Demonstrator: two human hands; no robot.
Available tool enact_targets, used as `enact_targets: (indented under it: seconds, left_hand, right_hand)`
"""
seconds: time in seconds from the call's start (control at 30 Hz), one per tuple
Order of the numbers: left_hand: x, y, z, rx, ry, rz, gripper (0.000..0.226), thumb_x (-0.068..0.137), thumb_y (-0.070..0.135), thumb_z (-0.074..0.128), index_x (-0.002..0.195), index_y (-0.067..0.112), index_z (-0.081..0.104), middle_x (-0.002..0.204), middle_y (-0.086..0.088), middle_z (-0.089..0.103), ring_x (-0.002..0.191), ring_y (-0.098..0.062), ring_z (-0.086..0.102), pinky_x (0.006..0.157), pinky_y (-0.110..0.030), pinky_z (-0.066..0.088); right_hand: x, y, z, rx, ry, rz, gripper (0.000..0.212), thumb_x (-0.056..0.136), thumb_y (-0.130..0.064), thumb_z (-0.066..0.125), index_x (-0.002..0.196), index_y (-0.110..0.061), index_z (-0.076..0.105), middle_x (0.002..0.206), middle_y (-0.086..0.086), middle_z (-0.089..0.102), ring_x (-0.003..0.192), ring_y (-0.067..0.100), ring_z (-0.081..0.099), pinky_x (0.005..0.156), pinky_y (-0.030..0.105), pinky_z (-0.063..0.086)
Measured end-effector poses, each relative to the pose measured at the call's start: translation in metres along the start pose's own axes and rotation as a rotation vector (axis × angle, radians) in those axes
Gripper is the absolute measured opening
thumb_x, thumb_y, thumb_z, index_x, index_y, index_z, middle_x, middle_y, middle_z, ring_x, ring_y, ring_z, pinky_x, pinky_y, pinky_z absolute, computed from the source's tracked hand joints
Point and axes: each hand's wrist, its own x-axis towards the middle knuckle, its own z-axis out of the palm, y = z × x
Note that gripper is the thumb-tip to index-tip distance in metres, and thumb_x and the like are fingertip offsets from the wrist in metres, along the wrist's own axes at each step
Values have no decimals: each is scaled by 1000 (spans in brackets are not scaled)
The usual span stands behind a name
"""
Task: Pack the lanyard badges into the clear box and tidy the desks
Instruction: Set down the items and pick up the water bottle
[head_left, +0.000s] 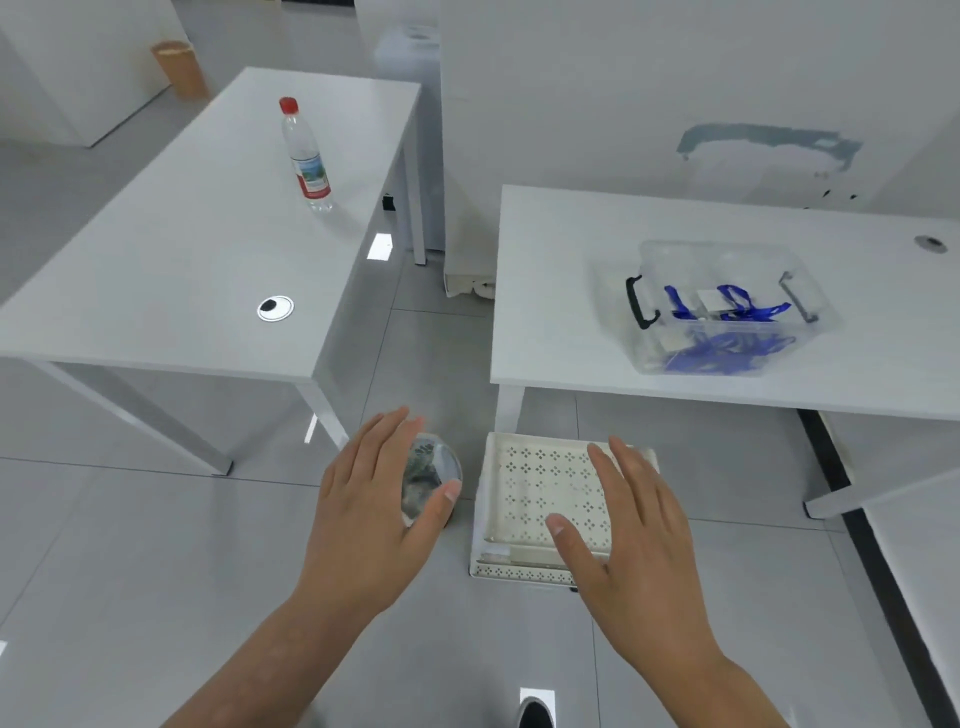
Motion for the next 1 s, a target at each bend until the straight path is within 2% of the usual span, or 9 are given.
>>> enact_targets:
  seconds: [0.2,0.37,0.47,0.63,0.8,0.9,1.0]
  left_hand:
    - [22,-115,-66,31,-1,42,70,90,64,36,148,25,34,157,9,30,147,-10,19,116,-29,14]
    - [43,-212,-133,56,-40,46,76,88,69,29,151,25,31,160,9,24,149,-12,14,116,-31,13]
    - [52,-253,-159,52,-55,37,76,87,69,29,151,27,29,160,10,23,149,-12,13,117,-32,13]
    - [73,-293,-173,30,-87,18,75,87,69,30,150,30,28,160,12,22,149,-11,13,118,-38,18]
    - [95,-317,-176,69,-87,-4,75,88,69,30,151,27,27,160,9,23,149,-12,14,118,-35,16]
    - [117,-326,-185,65,-60,-39,75,88,68,31,150,26,29,159,9,25,148,-12,17,117,-34,17]
    - [139,-336,-191,61,-45,-50,75,88,68,32,150,27,29,159,9,25,148,-11,18,118,-36,20]
  right_hand:
    - [23,-113,62,-47,50,4,68,92,-63,34,148,-24,33,156,-3,29,146,18,22,117,45,25]
    - [39,-214,100,-57,56,83,71,90,-66,34,150,-28,30,159,-7,23,148,15,15,119,39,18]
    - [48,-258,118,-67,41,99,72,89,-66,37,150,-29,28,159,-6,24,148,16,17,119,42,22]
    - [73,-294,140,-52,18,134,71,86,-66,38,148,-32,27,159,-7,22,147,14,17,118,39,20]
    - [107,-302,152,-32,-31,106,75,85,-70,33,150,-36,20,160,-12,13,148,10,7,119,34,12]
    - [132,-310,157,-5,-7,90,74,85,-70,35,150,-35,23,160,-11,17,148,11,11,120,40,19]
    - [158,-318,165,-19,-29,65,75,85,-70,32,150,-33,25,160,-8,18,148,14,13,119,34,13]
